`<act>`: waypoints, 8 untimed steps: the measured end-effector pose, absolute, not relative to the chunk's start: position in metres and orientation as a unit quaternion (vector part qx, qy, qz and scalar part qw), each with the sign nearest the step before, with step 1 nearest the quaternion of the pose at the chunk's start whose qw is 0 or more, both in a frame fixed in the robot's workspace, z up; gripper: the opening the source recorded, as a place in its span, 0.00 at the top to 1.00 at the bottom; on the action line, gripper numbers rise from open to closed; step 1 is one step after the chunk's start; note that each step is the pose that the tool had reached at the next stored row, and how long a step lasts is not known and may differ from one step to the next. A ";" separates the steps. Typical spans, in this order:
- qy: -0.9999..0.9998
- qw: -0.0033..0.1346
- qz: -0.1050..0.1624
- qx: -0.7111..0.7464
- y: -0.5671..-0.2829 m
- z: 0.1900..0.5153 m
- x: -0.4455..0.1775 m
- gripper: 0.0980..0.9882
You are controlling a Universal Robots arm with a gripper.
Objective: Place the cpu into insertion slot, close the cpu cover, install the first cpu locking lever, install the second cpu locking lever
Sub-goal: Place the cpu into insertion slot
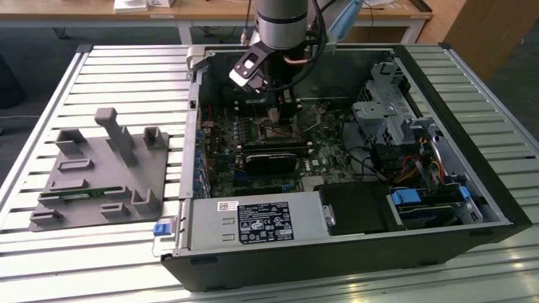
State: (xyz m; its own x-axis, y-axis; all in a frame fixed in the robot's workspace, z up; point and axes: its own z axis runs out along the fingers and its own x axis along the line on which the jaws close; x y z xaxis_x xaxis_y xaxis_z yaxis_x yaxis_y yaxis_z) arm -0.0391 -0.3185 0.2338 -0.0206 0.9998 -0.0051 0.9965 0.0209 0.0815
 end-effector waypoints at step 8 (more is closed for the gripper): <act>0.714 0.030 0.027 0.699 -0.318 0.222 -0.040 0.50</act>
